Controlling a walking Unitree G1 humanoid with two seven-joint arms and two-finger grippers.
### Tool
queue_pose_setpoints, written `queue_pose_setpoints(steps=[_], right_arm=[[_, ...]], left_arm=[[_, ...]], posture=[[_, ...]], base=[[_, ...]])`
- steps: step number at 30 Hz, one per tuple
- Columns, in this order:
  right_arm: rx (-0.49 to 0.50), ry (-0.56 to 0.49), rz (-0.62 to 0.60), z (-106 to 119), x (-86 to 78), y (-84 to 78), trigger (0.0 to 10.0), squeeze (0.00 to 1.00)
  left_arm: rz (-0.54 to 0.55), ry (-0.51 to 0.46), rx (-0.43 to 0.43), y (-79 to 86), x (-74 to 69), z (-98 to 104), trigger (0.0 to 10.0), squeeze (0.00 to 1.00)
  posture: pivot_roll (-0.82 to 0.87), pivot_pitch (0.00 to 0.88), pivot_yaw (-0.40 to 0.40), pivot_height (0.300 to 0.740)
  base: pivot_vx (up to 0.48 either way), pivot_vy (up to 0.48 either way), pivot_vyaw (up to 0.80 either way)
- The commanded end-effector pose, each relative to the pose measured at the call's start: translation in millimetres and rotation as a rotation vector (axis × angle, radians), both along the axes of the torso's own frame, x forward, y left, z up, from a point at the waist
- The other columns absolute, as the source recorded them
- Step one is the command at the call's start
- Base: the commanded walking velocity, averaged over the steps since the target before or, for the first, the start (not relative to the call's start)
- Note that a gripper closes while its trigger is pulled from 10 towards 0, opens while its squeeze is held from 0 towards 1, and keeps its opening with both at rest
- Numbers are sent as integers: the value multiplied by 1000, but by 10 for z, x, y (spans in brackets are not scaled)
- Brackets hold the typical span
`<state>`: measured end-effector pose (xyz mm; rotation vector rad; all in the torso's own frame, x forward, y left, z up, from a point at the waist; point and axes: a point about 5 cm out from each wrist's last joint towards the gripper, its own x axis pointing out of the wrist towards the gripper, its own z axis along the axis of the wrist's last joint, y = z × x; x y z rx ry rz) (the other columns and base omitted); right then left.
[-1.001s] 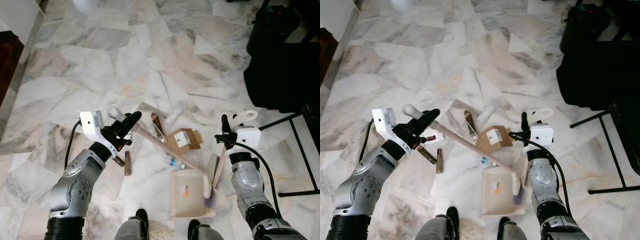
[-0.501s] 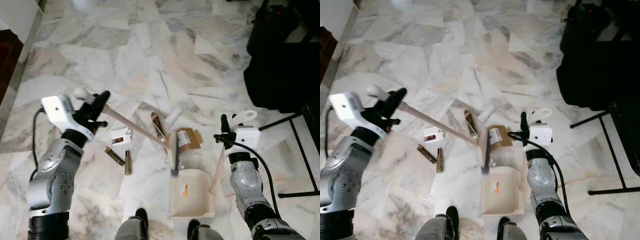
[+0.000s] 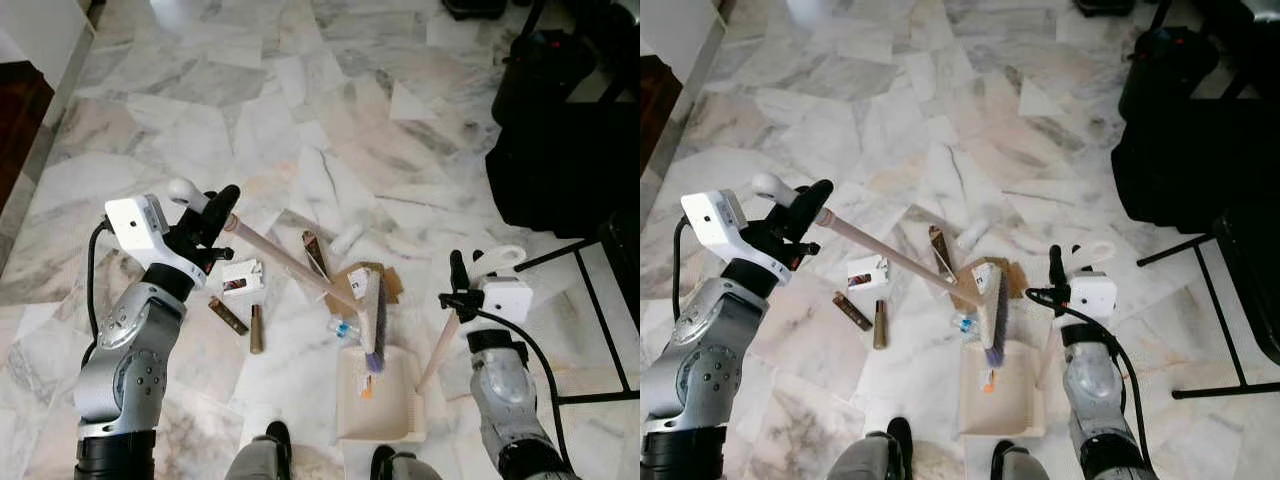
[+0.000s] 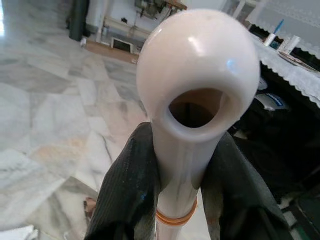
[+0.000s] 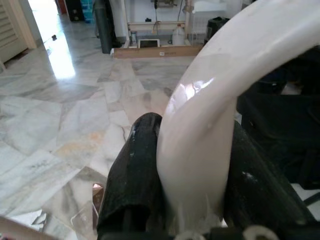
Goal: Sweep floor
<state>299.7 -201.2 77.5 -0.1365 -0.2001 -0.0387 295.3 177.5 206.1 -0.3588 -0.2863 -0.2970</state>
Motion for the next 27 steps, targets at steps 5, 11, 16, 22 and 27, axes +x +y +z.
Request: queue_pose_setpoints(steps=[5,11,16,22,27], right_arm=[[7,58,-7,-129,-177,-50,10000,0],[5,12,-12,18,-231,-106,10000,0],[13,-14,-10,115,-201,-104,10000,0],[26,-22,4,193,-208,-44,10000,0],[28,-26,13,232,-211,-26,10000,0]], left_arm=[[31,-28,-19,59,30,-21,10000,0],[21,-33,-26,2,110,-46,10000,0],[24,-18,-15,-6,137,-131,10000,0],[41,-14,-3,21,98,-167,10000,0],[75,-7,8,73,85,-211,10000,0]], posture=[[41,157,59,740],[15,136,58,740],[1,111,61,740],[15,107,59,740],[16,104,60,740]], base=[[0,0,0],[0,0,0],[0,0,0],[0,0,0],[0,0,0]])
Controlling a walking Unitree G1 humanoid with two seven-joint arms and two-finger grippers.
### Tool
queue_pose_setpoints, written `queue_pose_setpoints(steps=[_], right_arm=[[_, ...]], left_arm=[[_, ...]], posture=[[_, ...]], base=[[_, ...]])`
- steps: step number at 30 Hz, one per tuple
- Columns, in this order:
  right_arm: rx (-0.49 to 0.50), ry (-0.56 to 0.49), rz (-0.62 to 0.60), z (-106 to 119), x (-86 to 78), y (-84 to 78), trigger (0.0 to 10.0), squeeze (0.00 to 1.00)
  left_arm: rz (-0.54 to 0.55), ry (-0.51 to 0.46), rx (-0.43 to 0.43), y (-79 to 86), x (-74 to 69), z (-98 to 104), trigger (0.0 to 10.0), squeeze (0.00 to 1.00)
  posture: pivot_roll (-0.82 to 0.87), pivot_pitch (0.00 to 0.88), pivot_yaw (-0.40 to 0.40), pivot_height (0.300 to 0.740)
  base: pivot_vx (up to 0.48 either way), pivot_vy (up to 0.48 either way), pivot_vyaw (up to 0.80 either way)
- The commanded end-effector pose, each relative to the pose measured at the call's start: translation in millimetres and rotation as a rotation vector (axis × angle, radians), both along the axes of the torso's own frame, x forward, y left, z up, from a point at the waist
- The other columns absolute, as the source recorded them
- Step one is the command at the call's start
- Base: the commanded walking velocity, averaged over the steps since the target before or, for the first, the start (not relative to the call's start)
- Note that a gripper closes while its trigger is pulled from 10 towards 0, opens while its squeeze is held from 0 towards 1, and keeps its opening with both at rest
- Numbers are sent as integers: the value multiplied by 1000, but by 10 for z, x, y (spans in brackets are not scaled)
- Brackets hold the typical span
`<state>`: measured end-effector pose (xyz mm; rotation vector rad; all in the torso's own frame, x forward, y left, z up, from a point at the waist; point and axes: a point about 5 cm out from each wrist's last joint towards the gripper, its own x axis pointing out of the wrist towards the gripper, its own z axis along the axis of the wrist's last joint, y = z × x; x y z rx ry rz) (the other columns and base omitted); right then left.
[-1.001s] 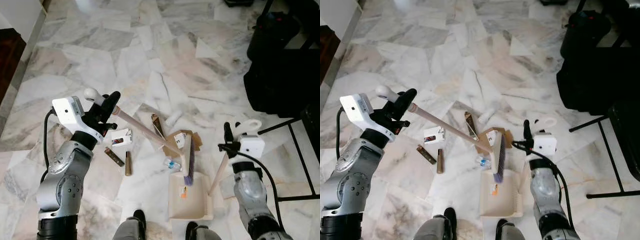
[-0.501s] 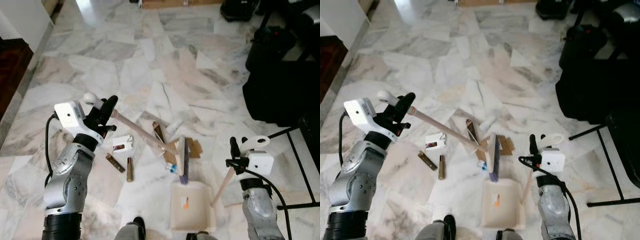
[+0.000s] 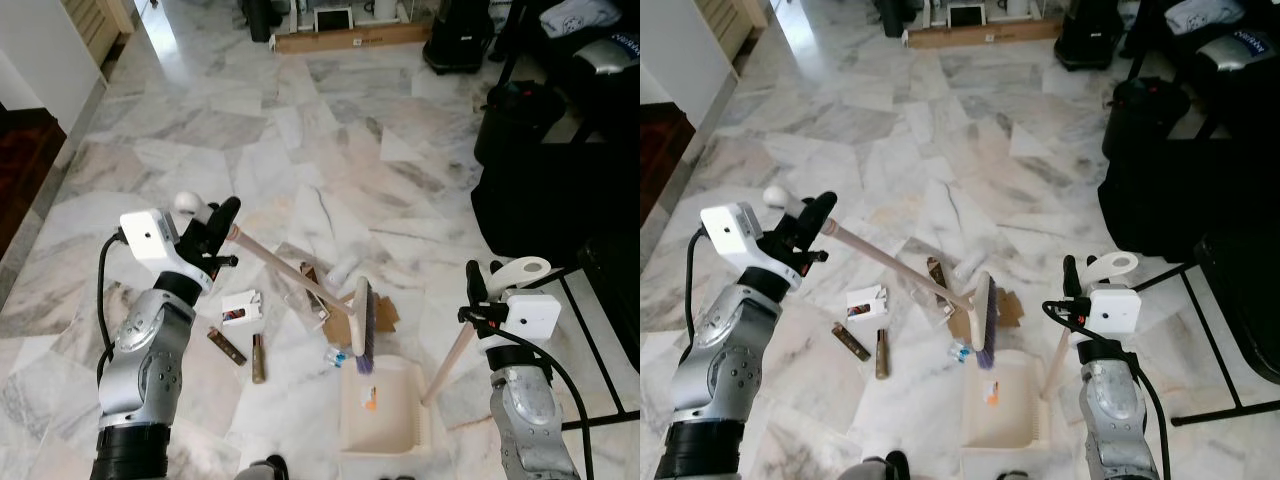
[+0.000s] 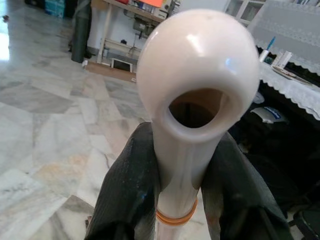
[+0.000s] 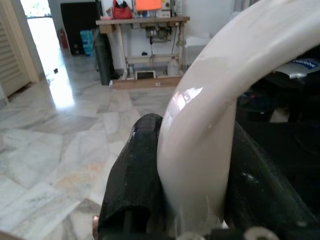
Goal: Sweep floor
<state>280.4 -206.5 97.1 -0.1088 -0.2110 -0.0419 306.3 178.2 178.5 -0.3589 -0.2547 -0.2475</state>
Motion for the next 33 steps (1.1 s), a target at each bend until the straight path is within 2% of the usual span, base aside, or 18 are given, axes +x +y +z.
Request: queue_pose_setpoints(steps=[1,6,8,12,13,17,21,23,33], right_arm=[[-1,-20,10,53,-12,20,10000,0],[-10,-32,-20,129,39,-37,10000,0],[-16,-26,-32,125,62,-61,10000,0],[-16,-21,-36,117,85,-63,10000,0],[-7,-16,-40,103,114,-46,10000,0],[19,4,-42,73,149,-13,10000,0],[24,14,-49,66,163,-17,10000,0],[48,25,-58,57,182,-27,10000,0],[45,22,-61,54,208,-13,10000,0]], left_arm=[[33,-44,11,68,-31,53,10000,0],[61,-27,62,93,-65,-24,10000,0],[86,-16,115,114,-81,-86,10000,0],[108,1,140,136,-102,-155,10000,0],[140,22,156,173,-127,-236,10000,0],[175,56,161,229,-161,-340,10000,0],[179,57,166,235,-162,-349,10000,0],[189,53,170,243,-155,-356,10000,0],[186,46,184,205,-127,-358,10000,0]], posture=[[14,102,61,740],[9,96,64,740],[3,83,65,740],[4,78,64,740],[7,71,61,740],[14,67,61,740],[18,68,61,740],[21,73,60,740],[21,81,64,740]], base=[[0,0,0],[0,0,0],[0,0,0],[0,0,0],[0,0,0],[0,0,0],[0,0,0],[0,0,-788],[0,0,-779]])
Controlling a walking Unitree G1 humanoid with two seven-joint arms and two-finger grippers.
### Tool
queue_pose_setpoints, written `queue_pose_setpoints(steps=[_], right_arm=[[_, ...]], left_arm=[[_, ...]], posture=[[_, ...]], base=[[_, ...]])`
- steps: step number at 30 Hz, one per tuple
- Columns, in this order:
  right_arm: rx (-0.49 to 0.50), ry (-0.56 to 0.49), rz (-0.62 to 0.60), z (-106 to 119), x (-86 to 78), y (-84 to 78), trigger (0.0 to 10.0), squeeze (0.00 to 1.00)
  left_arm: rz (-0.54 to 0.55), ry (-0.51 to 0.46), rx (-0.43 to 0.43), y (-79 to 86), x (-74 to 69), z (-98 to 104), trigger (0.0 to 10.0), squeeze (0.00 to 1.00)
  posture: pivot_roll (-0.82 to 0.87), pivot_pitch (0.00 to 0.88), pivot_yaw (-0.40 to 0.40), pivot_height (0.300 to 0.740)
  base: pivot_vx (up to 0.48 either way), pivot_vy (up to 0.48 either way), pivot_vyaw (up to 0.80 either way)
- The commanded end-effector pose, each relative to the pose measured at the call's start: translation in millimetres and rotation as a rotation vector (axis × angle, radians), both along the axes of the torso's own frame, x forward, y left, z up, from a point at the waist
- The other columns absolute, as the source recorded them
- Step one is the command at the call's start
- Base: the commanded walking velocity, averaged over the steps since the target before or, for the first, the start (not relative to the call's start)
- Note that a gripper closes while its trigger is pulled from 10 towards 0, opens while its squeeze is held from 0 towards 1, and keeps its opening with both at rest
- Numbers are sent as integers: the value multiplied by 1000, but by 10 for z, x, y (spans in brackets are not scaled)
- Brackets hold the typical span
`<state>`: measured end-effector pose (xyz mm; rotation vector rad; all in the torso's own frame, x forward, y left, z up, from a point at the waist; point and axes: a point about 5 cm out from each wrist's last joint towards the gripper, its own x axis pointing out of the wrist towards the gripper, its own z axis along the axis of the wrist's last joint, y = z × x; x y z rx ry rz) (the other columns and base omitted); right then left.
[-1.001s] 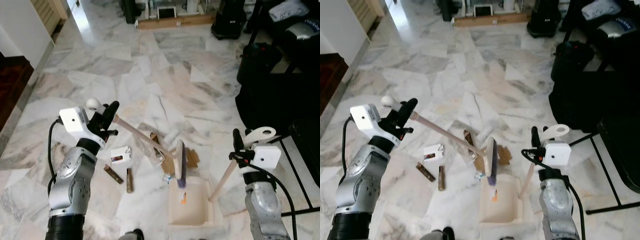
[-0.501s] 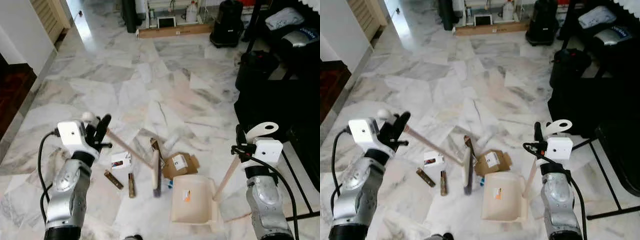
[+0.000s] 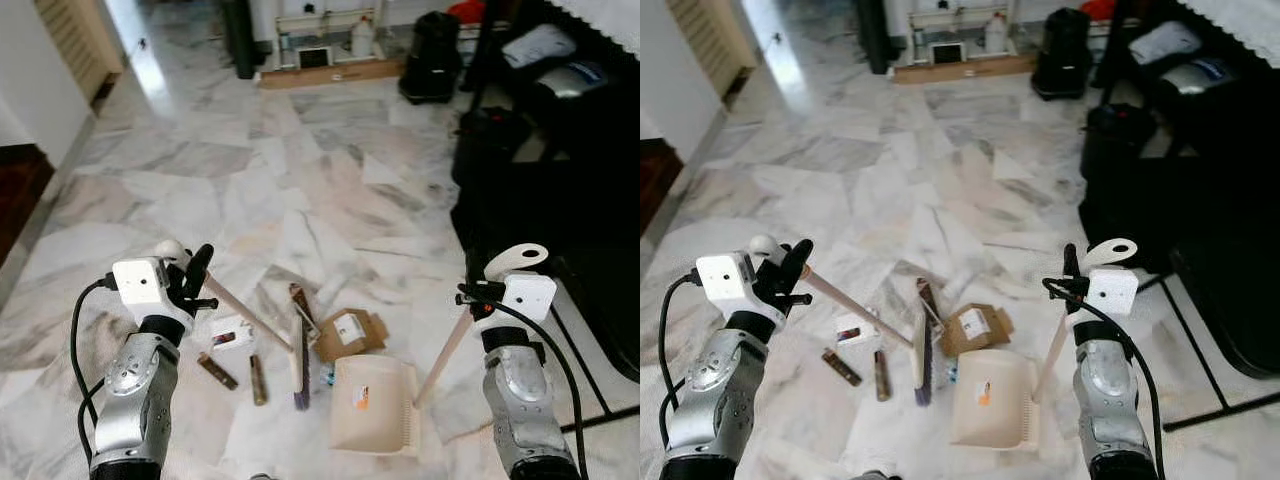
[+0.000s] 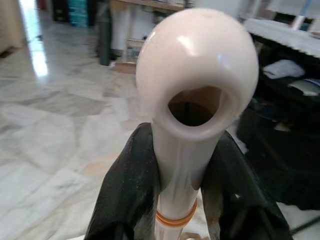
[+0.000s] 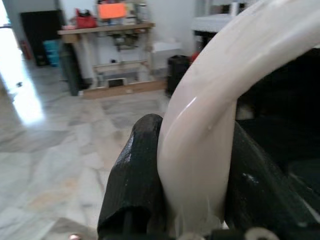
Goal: Sweep floor
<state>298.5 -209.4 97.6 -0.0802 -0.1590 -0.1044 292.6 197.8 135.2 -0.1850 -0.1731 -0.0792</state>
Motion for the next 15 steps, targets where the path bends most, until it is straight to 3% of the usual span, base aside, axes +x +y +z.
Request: queue_pose_setpoints(steps=[1,12,15], right_arm=[[8,-29,0,50,27,17,10000,0],[15,-35,-6,67,69,32,10000,0],[33,-27,-7,65,94,40,10000,0]], left_arm=[[6,-45,27,5,11,76,10000,0],[-2,-60,38,-22,42,86,10000,0],[-3,-59,43,-23,47,84,10000,0]], posture=[[21,81,64,740],[24,81,63,740],[23,81,64,740]], base=[[0,0,-750],[22,0,-68],[277,0,-744]])
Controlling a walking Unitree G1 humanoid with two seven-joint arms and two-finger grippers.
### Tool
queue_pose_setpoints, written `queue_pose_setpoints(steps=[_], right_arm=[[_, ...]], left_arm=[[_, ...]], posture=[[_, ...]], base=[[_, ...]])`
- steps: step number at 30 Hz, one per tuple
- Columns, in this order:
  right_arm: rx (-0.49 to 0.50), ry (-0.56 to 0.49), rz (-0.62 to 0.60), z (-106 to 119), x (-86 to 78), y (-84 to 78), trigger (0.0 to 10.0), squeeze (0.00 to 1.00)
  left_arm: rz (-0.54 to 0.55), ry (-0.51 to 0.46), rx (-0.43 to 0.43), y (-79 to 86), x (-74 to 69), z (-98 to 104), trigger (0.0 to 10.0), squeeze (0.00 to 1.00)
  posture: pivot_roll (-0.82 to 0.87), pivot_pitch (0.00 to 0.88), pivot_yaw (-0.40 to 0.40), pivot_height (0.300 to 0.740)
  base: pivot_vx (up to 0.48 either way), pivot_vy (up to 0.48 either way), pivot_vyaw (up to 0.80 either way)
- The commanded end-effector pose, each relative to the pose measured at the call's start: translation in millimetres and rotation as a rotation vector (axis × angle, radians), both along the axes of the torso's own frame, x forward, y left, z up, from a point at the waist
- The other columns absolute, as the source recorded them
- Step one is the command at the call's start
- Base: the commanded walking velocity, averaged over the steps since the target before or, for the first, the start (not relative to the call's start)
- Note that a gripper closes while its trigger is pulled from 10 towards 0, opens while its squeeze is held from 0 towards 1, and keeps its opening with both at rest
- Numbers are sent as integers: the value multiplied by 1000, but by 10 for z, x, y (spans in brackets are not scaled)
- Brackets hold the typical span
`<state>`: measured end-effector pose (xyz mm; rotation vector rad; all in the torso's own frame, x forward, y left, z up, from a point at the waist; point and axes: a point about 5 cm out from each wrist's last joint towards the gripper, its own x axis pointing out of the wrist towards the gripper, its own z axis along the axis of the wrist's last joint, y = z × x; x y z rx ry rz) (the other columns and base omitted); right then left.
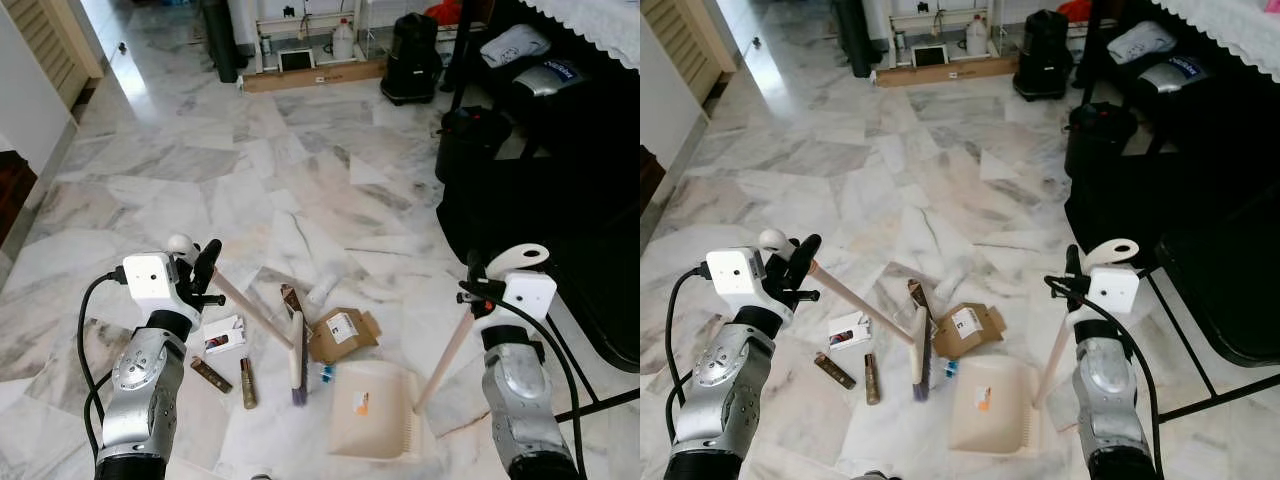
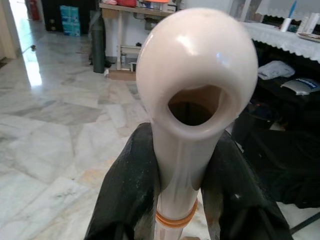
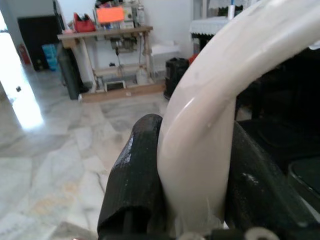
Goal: Sweep floor
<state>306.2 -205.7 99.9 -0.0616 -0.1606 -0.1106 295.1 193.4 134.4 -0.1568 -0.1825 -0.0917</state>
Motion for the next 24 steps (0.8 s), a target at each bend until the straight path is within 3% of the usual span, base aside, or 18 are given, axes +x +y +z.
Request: queue_pose_setpoints(steps=[1,11,24], right_arm=[[9,-24,3,41,22,13,10000,0],[0,-37,23,49,36,62,10000,0],[-8,-37,25,47,32,23,10000,0]], left_arm=[[4,-46,17,19,26,84,10000,0],[-7,-46,29,-13,29,64,10000,0],[-12,-62,41,-20,37,99,10000,0]], posture=[[23,82,64,740],[21,79,65,740],[19,72,64,740]], base=[[285,0,-775],[294,0,-130],[0,0,0]])
